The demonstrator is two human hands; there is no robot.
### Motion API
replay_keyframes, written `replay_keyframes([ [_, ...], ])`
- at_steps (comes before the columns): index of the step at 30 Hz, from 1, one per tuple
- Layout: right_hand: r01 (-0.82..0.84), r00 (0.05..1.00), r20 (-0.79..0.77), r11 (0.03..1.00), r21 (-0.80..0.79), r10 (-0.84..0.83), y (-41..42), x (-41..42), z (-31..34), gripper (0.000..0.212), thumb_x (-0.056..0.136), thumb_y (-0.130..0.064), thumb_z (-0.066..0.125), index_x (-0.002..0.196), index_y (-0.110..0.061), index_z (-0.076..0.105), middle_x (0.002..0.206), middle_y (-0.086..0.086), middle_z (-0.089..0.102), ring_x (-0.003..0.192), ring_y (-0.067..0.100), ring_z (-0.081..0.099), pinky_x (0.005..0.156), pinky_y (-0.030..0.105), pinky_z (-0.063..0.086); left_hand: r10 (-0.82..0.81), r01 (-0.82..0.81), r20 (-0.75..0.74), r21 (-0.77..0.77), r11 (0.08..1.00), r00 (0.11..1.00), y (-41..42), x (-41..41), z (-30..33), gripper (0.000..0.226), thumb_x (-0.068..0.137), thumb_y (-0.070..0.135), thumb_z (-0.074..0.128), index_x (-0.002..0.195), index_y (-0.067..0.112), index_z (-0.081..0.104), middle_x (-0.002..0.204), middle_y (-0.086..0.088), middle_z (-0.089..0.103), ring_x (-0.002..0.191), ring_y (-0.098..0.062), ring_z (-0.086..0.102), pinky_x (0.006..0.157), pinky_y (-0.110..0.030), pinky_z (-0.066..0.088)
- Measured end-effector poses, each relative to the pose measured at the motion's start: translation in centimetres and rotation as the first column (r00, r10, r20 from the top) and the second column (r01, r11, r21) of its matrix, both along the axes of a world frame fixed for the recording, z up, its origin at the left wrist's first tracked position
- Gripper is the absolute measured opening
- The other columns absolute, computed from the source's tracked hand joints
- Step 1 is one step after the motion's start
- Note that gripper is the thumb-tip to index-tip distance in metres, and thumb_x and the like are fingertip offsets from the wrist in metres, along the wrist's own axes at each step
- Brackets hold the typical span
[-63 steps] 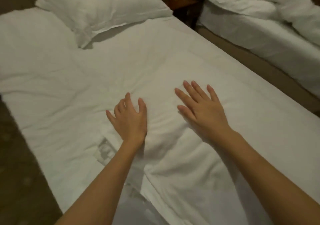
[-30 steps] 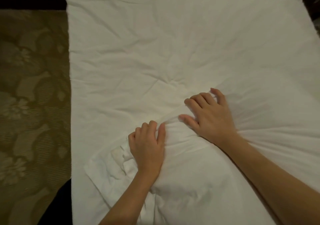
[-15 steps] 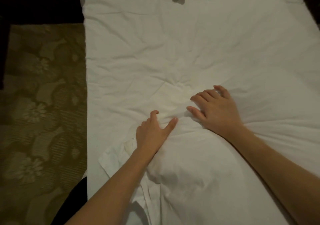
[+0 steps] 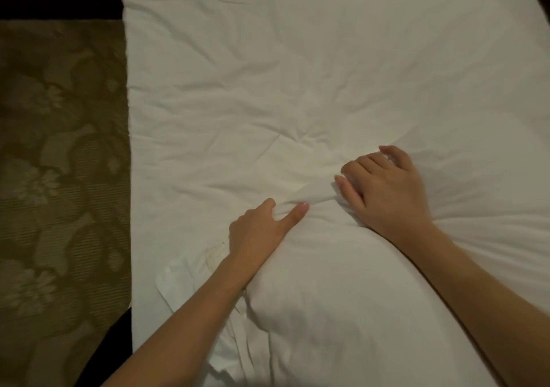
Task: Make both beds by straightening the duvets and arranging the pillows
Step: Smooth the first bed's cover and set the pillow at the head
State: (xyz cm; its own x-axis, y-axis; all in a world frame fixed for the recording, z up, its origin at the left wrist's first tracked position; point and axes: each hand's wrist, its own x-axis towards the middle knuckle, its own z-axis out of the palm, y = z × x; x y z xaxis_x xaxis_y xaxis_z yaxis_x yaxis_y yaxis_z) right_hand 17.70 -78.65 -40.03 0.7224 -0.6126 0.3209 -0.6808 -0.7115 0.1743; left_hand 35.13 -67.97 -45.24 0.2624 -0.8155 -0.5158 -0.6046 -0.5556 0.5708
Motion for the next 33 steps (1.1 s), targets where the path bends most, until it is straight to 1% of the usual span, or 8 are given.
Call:
replay_keyframes([
  [5, 0.049, 0.996, 0.083, 0.990, -0.136, -0.038, 0.3, -0.7, 0.1, 0.035, 0.096, -0.027, 0.043, 0.066, -0.012, 0.056, 0.061, 0.003, 0.054, 0.064, 0.025, 0.054, 0.089, 0.038, 0.040, 0.068, -0.066, 0.009, -0.141, 0.988, 0.998, 0.1, -0.8, 0.7, 0.073, 0.061, 0.088, 0.021, 0.068, 0.018, 0.039, 0.062, 0.004, 0.055, 0.065, -0.019, 0.052, 0.059, -0.034, 0.032],
  [13, 0.140, 0.965, 0.241, 0.978, -0.155, -0.100, -0.2, -3.8, 2.2, 0.036, 0.095, -0.024, 0.044, 0.065, -0.010, 0.057, 0.060, 0.003, 0.054, 0.061, 0.026, 0.052, 0.084, 0.037, 0.040, 0.111, -0.108, -0.014, -0.364, 0.925, 0.994, -1.3, -2.6, 4.9, 0.065, 0.063, 0.084, 0.038, 0.057, 0.021, 0.025, 0.046, 0.003, 0.032, 0.054, -0.022, 0.038, 0.056, -0.034, 0.030],
  [18, 0.224, 0.928, 0.333, 0.963, -0.149, -0.164, -0.2, -5.8, 4.6, 0.039, 0.096, -0.026, 0.041, 0.066, -0.009, 0.059, 0.060, 0.004, 0.053, 0.062, 0.026, 0.052, 0.079, 0.037, 0.041, 0.085, -0.078, -0.010, -0.496, 0.865, 0.996, -2.8, -4.0, 8.3, 0.064, 0.066, 0.084, 0.041, 0.053, 0.022, 0.028, 0.044, 0.002, 0.031, 0.047, -0.015, 0.032, 0.050, -0.031, 0.027],
  [21, 0.295, 0.893, 0.390, 0.946, -0.133, -0.224, -0.5, -7.6, 6.4, 0.038, 0.096, -0.026, 0.040, 0.070, -0.008, 0.062, 0.062, 0.004, 0.055, 0.062, 0.026, 0.053, 0.079, 0.036, 0.039, 0.051, -0.033, 0.018, -0.553, 0.833, 0.999, -4.0, -5.6, 11.1, 0.064, 0.066, 0.081, 0.041, 0.052, 0.021, 0.024, 0.043, 0.000, 0.031, 0.045, -0.015, 0.032, 0.048, -0.026, 0.025],
  [25, 0.406, 0.837, 0.453, 0.904, -0.137, -0.307, -1.3, -9.5, 8.9, 0.036, 0.094, -0.024, 0.039, 0.072, -0.008, 0.062, 0.064, 0.005, 0.058, 0.062, 0.027, 0.054, 0.078, 0.035, 0.038, -0.007, 0.020, 0.023, -0.620, 0.784, 1.000, -6.3, -7.7, 14.5, 0.063, 0.068, 0.079, 0.041, 0.052, 0.021, 0.023, 0.042, -0.001, 0.032, 0.046, -0.022, 0.038, 0.051, -0.034, 0.030],
  [27, 0.461, 0.803, 0.481, 0.878, -0.127, -0.352, -1.9, -10.6, 10.5, 0.033, 0.093, -0.022, 0.040, 0.073, -0.007, 0.062, 0.065, 0.006, 0.058, 0.062, 0.028, 0.055, 0.078, 0.034, 0.037, -0.052, 0.039, 0.000, -0.662, 0.748, 0.999, -7.8, -8.8, 16.4, 0.060, 0.070, 0.076, 0.044, 0.051, 0.023, 0.022, 0.044, -0.003, 0.029, 0.046, -0.020, 0.030, 0.050, -0.033, 0.028],
  [30, 0.548, 0.741, 0.530, 0.827, -0.122, -0.413, -3.2, -12.3, 13.5, 0.032, 0.092, -0.017, 0.039, 0.072, -0.003, 0.061, 0.065, 0.010, 0.059, 0.060, 0.030, 0.056, 0.075, 0.033, 0.036, -0.161, 0.095, -0.025, -0.716, 0.692, 0.987, -10.6, -10.7, 19.4, 0.056, 0.073, 0.074, 0.047, 0.052, 0.025, 0.029, 0.053, -0.002, 0.038, 0.050, -0.022, 0.028, 0.049, -0.032, 0.026],
  [33, 0.618, 0.695, 0.552, 0.776, -0.130, -0.461, -4.8, -14.0, 16.3, 0.034, 0.092, -0.015, 0.036, 0.073, 0.000, 0.060, 0.065, 0.013, 0.060, 0.057, 0.030, 0.055, 0.070, 0.032, 0.034, -0.248, 0.151, 0.000, -0.794, 0.590, 0.969, -13.7, -12.5, 22.1, 0.059, 0.076, 0.068, 0.050, 0.052, 0.024, 0.020, 0.044, -0.003, 0.024, 0.047, -0.024, 0.030, 0.047, -0.030, 0.026],
])
